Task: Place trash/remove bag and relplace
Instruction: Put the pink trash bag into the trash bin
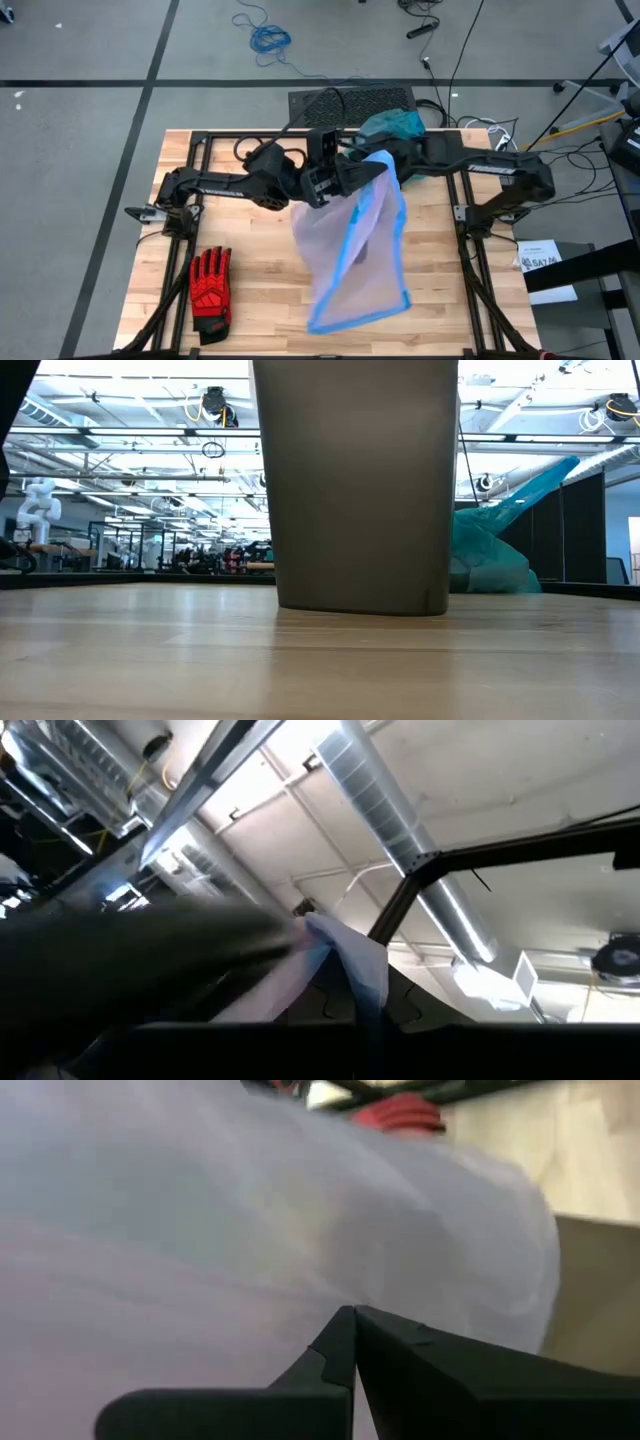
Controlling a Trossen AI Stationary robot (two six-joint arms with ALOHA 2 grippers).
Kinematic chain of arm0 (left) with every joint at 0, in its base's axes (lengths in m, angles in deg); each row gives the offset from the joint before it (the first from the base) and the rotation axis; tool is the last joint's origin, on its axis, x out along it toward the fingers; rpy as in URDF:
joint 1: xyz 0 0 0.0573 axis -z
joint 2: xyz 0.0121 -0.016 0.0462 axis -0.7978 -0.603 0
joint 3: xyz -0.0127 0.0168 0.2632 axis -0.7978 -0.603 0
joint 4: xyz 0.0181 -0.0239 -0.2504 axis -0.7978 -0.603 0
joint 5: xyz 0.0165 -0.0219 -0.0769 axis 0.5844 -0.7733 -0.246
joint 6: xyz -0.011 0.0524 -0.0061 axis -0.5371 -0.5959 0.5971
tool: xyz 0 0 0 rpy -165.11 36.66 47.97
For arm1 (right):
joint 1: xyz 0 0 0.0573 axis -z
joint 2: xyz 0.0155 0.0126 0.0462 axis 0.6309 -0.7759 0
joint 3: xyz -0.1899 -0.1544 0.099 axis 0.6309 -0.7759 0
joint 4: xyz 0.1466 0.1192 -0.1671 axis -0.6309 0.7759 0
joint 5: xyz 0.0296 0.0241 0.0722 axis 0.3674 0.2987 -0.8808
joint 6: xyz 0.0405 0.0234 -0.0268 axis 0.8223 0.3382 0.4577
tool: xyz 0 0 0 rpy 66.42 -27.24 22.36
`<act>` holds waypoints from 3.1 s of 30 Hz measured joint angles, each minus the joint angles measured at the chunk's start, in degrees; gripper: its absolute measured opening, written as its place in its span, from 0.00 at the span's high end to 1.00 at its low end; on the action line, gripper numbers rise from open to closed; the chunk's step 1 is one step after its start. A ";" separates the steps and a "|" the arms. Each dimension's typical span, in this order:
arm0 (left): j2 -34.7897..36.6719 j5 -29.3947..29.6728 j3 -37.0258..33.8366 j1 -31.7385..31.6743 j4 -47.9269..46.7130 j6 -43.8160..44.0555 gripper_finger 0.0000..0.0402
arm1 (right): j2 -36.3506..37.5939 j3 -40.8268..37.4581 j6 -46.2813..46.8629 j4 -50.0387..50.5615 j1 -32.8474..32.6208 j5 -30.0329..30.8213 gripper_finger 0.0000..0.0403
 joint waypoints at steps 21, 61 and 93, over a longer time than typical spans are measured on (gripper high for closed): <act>3.02 -5.01 0.09 0.79 -8.02 -1.73 1.00 | 0.94 -5.73 5.82 9.66 -0.48 6.87 1.00; 2.78 -7.44 0.04 1.77 -8.77 -4.11 1.00 | -8.75 -5.55 10.58 -6.67 2.10 -11.51 1.00; 5.71 -6.38 -0.04 -0.50 -23.44 -9.05 1.00 | 4.97 -5.64 9.07 -5.14 8.09 24.69 1.00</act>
